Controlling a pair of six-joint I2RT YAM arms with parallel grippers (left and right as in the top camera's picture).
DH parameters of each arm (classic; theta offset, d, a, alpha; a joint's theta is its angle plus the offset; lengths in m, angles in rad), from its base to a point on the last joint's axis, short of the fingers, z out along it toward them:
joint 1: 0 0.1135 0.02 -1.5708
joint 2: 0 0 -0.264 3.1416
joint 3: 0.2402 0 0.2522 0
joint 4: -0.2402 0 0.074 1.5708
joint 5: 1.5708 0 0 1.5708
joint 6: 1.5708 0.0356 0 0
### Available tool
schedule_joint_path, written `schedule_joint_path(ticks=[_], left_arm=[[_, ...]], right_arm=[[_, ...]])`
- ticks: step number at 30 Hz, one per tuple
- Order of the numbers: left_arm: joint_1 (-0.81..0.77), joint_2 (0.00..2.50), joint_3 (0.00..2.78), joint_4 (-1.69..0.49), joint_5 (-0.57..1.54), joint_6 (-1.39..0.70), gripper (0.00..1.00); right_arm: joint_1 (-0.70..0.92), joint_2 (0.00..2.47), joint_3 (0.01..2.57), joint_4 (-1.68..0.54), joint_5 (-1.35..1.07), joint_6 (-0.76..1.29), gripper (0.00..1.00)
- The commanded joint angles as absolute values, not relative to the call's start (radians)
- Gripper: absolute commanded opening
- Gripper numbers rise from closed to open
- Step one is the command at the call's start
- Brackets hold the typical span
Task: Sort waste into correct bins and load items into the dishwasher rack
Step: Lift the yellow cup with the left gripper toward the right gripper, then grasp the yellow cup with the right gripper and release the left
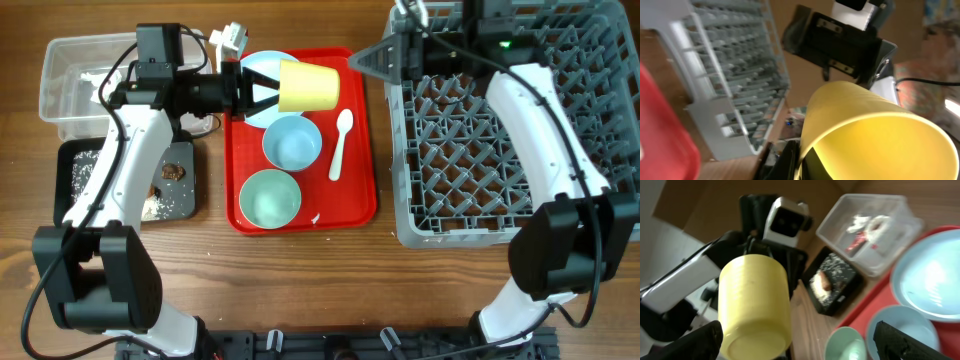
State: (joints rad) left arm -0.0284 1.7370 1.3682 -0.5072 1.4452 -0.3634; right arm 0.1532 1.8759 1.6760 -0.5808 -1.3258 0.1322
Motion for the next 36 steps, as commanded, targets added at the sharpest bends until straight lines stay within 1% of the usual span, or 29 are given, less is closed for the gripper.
schedule_joint_path(ticks=[1, 9, 16, 24, 31, 36], left_arm=[[-0.023, 1.715, 1.383, -0.497, 1.549, -0.382, 0.04], [-0.021, 1.715, 1.383, -0.481, 1.549, -0.383, 0.04], [0.016, 1.715, 1.383, -0.474, 1.548, -0.406, 0.04], [0.044, 1.715, 1.383, -0.458, 1.548, -0.432, 0.04], [0.043, 1.715, 1.383, -0.451, 1.549, -0.451, 0.04], [0.041, 1.715, 1.383, -0.452, 1.552, -0.451, 0.04]], right_arm=[[0.191, 1.885, 1.677, -0.526, -1.443, 0.107, 0.98], [0.247, 1.885, 1.677, -0.508, -1.449, 0.104, 0.96], [0.256, 1.885, 1.677, -0.506, -1.45, 0.104, 0.93], [0.272, 1.885, 1.677, -0.473, -1.447, 0.105, 0.93], [0.343, 1.885, 1.677, -0.443, -1.296, 0.112, 0.93], [0.383, 1.885, 1.677, -0.366, -1.279, 0.143, 0.93]])
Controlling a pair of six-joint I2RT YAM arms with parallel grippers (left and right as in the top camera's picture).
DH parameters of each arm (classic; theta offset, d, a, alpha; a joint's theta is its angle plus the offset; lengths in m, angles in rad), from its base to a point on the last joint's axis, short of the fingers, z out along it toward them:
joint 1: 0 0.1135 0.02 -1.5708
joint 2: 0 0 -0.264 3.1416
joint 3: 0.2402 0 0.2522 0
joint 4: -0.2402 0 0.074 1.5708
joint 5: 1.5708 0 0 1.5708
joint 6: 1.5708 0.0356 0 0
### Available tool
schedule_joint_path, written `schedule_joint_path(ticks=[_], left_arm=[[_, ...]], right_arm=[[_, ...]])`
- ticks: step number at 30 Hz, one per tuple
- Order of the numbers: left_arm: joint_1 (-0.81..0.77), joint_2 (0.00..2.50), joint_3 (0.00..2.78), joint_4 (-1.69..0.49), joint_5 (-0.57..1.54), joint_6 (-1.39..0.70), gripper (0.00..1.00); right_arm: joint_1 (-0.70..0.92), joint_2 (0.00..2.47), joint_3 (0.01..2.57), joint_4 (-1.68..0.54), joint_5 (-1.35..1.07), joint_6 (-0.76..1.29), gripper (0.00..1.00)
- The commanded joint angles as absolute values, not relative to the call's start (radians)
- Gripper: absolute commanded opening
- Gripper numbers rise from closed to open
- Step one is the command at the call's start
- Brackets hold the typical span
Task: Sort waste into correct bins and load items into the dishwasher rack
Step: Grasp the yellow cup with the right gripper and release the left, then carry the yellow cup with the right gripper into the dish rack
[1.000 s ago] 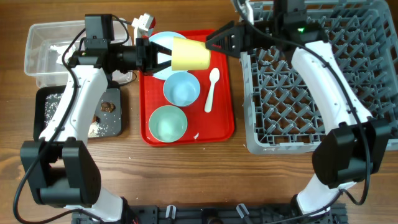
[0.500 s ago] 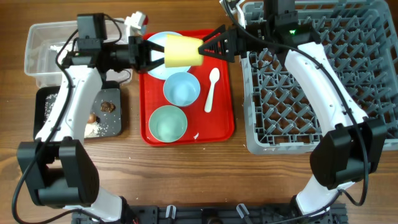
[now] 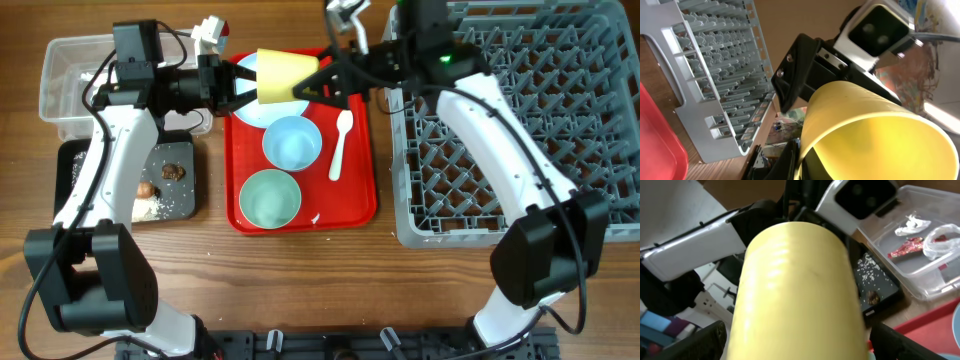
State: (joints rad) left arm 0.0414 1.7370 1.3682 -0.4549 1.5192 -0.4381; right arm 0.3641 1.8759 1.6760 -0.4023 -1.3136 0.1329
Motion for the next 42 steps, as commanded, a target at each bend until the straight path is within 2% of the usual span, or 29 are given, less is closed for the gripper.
schedule_joint_path(ticks=[1, 7, 17, 20, 26, 36, 42], left_arm=[[0.041, 1.715, 1.383, -0.452, 1.553, -0.451, 0.04], [0.041, 1.715, 1.383, -0.452, 1.553, -0.45, 0.04], [0.041, 1.715, 1.383, -0.452, 1.552, -0.45, 0.04], [0.041, 1.715, 1.383, -0.452, 1.552, -0.45, 0.04], [0.041, 1.715, 1.383, -0.453, 1.552, -0.45, 0.15], [0.041, 1.715, 1.383, -0.452, 1.551, -0.45, 0.22], [0.041, 1.715, 1.382, -0.454, 1.509, -0.45, 0.28]], right_arm=[[0.386, 1.885, 1.677, -0.345, -1.278, 0.159, 0.92], [0.384, 1.885, 1.677, -0.278, -1.279, 0.187, 0.9], [0.381, 1.885, 1.677, -0.283, -1.282, 0.186, 0.72], [0.38, 1.885, 1.677, -0.287, -1.282, 0.186, 0.71], [0.36, 1.885, 1.677, -0.3, -1.282, 0.187, 0.67], [0.24, 1.885, 1.677, -0.392, -1.277, 0.182, 0.65], [0.126, 1.885, 1.677, -0.547, -1.162, 0.153, 0.63]])
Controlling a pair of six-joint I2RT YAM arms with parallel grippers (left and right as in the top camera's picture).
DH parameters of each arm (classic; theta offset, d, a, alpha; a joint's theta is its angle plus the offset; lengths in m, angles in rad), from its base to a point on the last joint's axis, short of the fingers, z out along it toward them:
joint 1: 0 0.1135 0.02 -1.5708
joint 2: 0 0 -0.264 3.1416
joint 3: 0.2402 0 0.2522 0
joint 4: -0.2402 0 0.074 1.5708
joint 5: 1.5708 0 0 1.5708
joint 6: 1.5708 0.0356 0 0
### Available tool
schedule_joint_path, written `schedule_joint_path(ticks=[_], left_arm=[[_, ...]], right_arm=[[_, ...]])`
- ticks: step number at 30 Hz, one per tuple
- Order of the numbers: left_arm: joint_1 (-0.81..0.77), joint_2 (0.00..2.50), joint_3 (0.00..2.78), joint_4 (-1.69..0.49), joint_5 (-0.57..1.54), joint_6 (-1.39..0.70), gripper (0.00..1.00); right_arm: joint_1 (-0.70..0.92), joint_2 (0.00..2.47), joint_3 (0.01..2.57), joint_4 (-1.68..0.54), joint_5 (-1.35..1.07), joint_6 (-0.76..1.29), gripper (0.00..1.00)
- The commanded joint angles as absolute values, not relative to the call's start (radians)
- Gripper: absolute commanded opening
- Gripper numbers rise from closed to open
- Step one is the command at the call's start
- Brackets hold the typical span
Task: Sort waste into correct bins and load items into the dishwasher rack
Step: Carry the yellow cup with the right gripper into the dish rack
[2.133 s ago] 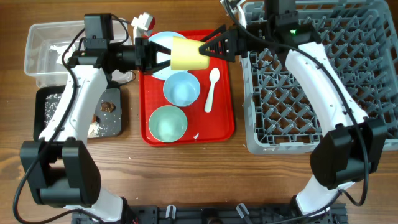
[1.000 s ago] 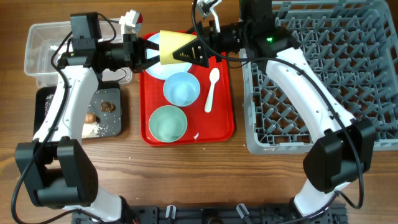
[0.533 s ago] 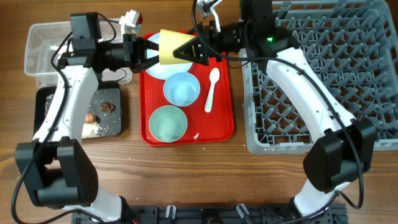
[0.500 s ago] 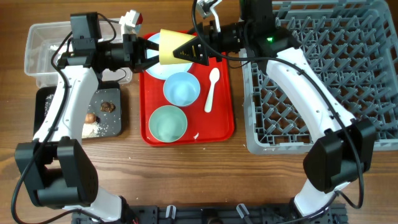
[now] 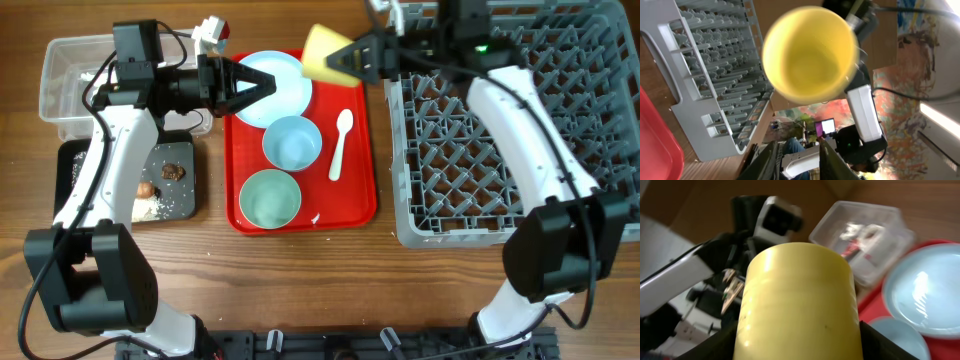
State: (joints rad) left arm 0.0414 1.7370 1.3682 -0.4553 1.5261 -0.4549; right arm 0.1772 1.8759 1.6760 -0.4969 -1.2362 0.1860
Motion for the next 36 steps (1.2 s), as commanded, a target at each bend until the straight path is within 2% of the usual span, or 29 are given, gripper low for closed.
schedule_joint_path(ticks=[1, 6, 10, 15, 19, 26, 36], left_arm=[[0.041, 1.715, 1.382, -0.461, 1.488, -0.45, 0.29], [0.041, 1.715, 1.382, -0.501, 1.325, -0.45, 0.34], [0.041, 1.715, 1.38, -0.587, 1.087, -0.449, 0.37], [0.041, 1.715, 1.378, -0.718, 0.768, -0.45, 0.38], [0.041, 1.715, 1.378, -0.805, 0.598, -0.45, 0.38], [0.041, 1.715, 1.378, -0.845, 0.522, -0.45, 0.37], [0.041, 1.715, 1.378, -0.85, 0.522, -0.45, 0.36]], right_arm=[[0.108, 1.885, 1.677, -0.593, -1.111, 0.153, 0.63], [0.042, 1.858, 1.678, -0.768, -0.944, 0.156, 0.63], [-0.013, 1.789, 1.688, -0.923, -0.809, 0.157, 0.63], [-0.046, 1.676, 1.724, -1.144, -0.525, 0.169, 0.64], [-0.044, 1.62, 1.724, -1.304, -0.363, 0.212, 0.65], [-0.043, 1.641, 1.705, -1.499, -0.279, 0.21, 0.65], [-0.019, 1.725, 1.682, -1.547, -0.265, 0.21, 0.64]])
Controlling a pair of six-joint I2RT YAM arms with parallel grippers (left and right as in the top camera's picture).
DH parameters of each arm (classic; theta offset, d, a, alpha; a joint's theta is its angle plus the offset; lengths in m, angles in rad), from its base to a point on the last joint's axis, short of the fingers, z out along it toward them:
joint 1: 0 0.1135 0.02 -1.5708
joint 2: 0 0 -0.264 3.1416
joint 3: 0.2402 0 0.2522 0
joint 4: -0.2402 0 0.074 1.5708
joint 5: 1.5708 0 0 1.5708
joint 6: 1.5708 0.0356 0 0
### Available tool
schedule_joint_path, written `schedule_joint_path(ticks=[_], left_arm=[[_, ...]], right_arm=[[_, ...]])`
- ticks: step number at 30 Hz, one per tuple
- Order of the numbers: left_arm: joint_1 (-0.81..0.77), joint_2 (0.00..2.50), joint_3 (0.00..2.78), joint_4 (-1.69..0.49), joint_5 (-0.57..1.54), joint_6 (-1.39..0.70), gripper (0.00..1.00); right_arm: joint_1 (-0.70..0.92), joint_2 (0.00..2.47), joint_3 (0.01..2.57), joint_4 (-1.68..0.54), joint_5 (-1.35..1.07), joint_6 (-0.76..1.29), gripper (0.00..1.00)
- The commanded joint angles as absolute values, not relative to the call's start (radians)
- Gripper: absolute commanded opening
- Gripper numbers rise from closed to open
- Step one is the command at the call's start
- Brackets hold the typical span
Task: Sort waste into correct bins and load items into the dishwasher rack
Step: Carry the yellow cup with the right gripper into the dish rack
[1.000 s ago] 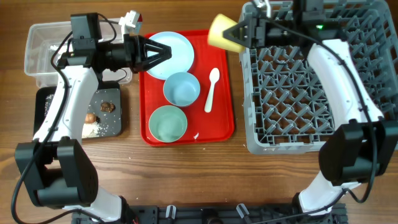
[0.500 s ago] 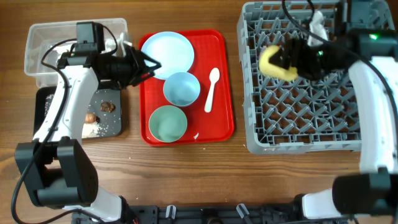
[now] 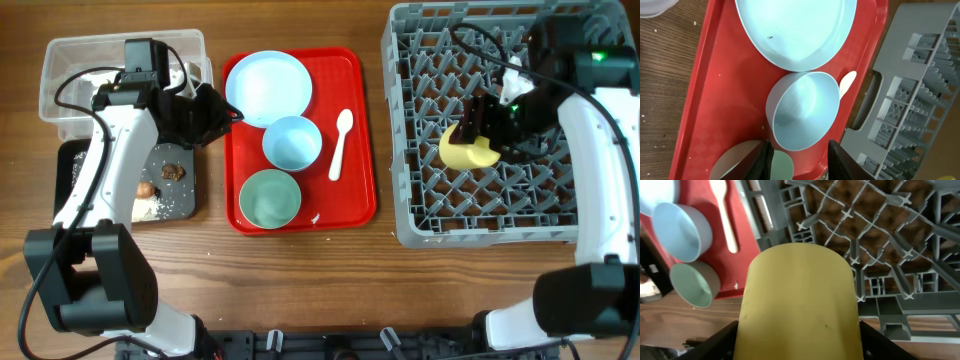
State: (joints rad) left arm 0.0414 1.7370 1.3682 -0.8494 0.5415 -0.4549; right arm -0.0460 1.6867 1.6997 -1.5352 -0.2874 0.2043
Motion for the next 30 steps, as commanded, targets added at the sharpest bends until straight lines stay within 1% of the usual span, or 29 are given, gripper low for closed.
schedule_joint_path(ticks=[1, 6, 12, 17, 21, 23, 26, 30], left_arm=[[0.041, 1.715, 1.378, -0.85, 0.522, -0.45, 0.36], [0.041, 1.715, 1.378, -0.85, 0.522, -0.449, 0.36], [0.041, 1.715, 1.378, -0.85, 0.522, -0.449, 0.36], [0.041, 1.715, 1.378, -0.85, 0.522, -0.449, 0.36], [0.041, 1.715, 1.378, -0.85, 0.522, -0.449, 0.36], [0.041, 1.715, 1.378, -0.85, 0.522, -0.449, 0.36], [0.041, 1.715, 1.378, -0.85, 0.522, -0.449, 0.36], [0.041, 1.715, 1.378, -0.85, 0.522, -0.449, 0.36]], right_arm=[[-0.012, 1.73, 1.679, -1.552, -0.265, 0.209, 0.64], [0.038, 1.751, 1.625, -1.58, -0.229, 0.21, 0.65], [0.048, 1.751, 1.505, -1.567, -0.228, 0.212, 0.65], [0.049, 1.751, 1.402, -1.508, -0.241, 0.218, 0.65], [0.049, 1.752, 1.377, -1.477, -0.244, 0.22, 0.65], [0.049, 1.752, 1.377, -1.466, -0.244, 0.221, 0.72], [0.049, 1.752, 1.377, -1.45, -0.244, 0.221, 0.85], [0.048, 1.752, 1.377, -1.42, -0.249, 0.24, 0.87]])
